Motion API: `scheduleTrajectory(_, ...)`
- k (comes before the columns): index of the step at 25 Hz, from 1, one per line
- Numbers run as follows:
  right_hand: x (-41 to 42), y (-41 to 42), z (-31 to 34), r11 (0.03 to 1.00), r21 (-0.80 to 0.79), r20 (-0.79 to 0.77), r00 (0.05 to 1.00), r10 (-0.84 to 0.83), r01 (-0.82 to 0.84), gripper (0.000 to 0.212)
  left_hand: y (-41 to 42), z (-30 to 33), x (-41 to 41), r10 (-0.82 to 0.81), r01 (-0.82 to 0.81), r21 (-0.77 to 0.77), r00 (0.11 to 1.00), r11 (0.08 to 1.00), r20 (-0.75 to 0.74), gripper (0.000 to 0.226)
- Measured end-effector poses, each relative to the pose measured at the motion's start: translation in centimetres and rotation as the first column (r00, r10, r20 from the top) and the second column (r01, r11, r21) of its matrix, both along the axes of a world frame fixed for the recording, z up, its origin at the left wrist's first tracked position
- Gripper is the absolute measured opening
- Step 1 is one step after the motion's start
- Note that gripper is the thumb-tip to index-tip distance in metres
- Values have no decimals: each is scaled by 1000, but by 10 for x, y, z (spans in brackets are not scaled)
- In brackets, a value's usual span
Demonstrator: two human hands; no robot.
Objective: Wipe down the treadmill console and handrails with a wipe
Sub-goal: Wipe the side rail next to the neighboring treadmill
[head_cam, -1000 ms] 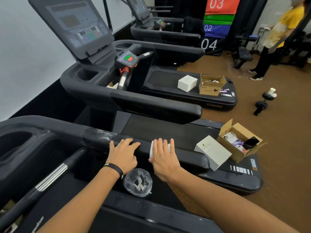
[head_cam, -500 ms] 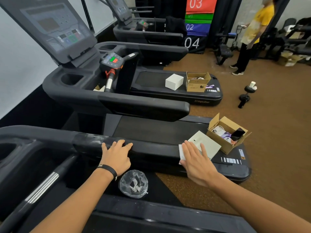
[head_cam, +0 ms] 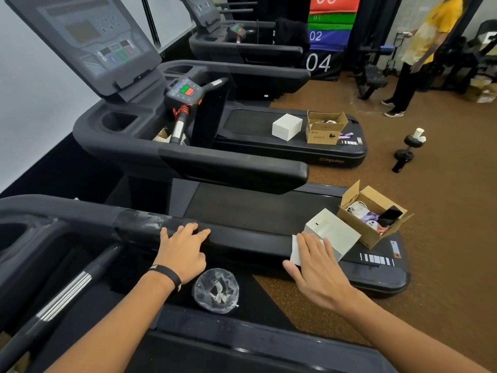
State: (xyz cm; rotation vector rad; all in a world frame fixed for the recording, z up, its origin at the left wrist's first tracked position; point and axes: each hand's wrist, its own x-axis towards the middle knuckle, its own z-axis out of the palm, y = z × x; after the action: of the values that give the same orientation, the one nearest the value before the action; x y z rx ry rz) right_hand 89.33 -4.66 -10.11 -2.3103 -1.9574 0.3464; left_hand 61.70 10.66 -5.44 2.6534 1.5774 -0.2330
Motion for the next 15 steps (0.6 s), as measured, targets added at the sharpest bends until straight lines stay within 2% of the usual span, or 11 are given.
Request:
scheduleTrajectory(3, -8, 39, 12, 1000, -1, 72, 997, -19, 19, 74, -1, -1, 0, 2, -2, 5, 1000, 1000, -11, 64)
scheduleTrajectory(6, -19, 77, 25, 988, -147, -52, 998, 39, -47, 67, -3, -1, 0, -2, 2, 7, 1000, 1000, -11, 66)
scheduleTrajectory(11, -76, 129, 30, 959, -223, -122, 981, 151, -175, 88, 2, 2, -3, 7, -8, -40, 1000, 999, -5, 70)
scheduleTrajectory(15, -89, 142, 31, 951, -231, -138, 975, 176, -204, 89, 3, 2, -5, 2, -3, -35, 1000, 999, -24, 70)
